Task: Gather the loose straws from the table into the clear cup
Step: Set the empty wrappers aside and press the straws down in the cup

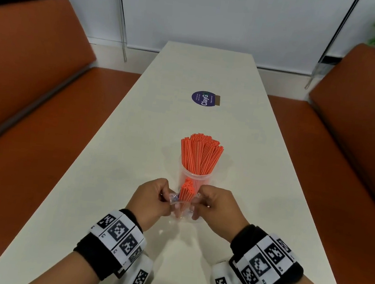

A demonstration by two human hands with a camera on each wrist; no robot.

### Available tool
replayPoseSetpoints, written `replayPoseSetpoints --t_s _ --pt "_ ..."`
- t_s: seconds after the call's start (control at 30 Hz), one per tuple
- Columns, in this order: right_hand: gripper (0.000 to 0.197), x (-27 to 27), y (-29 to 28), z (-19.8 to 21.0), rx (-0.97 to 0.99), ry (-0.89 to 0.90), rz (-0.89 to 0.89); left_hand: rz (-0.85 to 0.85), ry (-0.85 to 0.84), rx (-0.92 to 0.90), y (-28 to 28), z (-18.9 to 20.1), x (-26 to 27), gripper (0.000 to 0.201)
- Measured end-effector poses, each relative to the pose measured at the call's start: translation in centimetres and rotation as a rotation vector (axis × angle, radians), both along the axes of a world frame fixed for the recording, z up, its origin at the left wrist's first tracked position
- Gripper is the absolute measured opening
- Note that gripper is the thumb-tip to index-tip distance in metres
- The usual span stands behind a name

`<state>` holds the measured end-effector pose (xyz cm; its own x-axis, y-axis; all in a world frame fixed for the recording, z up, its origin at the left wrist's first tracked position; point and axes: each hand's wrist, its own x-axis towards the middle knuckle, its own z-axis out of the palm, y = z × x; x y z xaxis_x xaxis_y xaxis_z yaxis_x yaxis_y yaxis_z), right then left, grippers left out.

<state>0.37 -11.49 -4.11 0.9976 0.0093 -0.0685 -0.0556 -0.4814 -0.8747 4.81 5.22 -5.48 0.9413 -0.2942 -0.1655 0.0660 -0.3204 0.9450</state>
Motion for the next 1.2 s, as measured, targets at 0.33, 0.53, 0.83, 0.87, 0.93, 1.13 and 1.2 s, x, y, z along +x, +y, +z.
replayPoseSetpoints --t_s 0.33,0.53,0.83,0.87,0.93,1.13,1.2 --pt "0.021 0.6 1.3 -0.4 -0.226 0.041 0.064 -0.266 -0.118 0.271 -1.4 1.2 -0.2 0.031" --pt "0.055 -0.1 1.5 0.7 0.028 0.024 0.075 -0.286 -0.18 0.353 -1.2 1.5 -0.5 0.013" --pt "0.009 0.2 3.1 0.5 0.072 -0.202 -0.031 -0.284 -0.203 0.453 -1.3 1.8 -0.7 0.022" --pt "0.006 0.2 3.1 0.5 0.096 -0.214 -0.041 -0.276 -0.195 0.442 -1.3 1.7 -0.7 0.015" --pt "0.01 0.1 3.0 0.7 0.16 -0.242 -0.066 -0.282 -0.175 0.402 -1.2 1.7 -0.6 0.023" --pt "0.012 0.2 2.0 1.9 0.294 -0.22 -0.196 -0.347 -0.067 0.294 -0.7 1.6 -0.4 0.031" --pt "0.014 0.2 1.4 2.8 0.293 -0.23 -0.201 -0.349 -0.011 0.26 -0.6 1.6 -0.5 0.033"
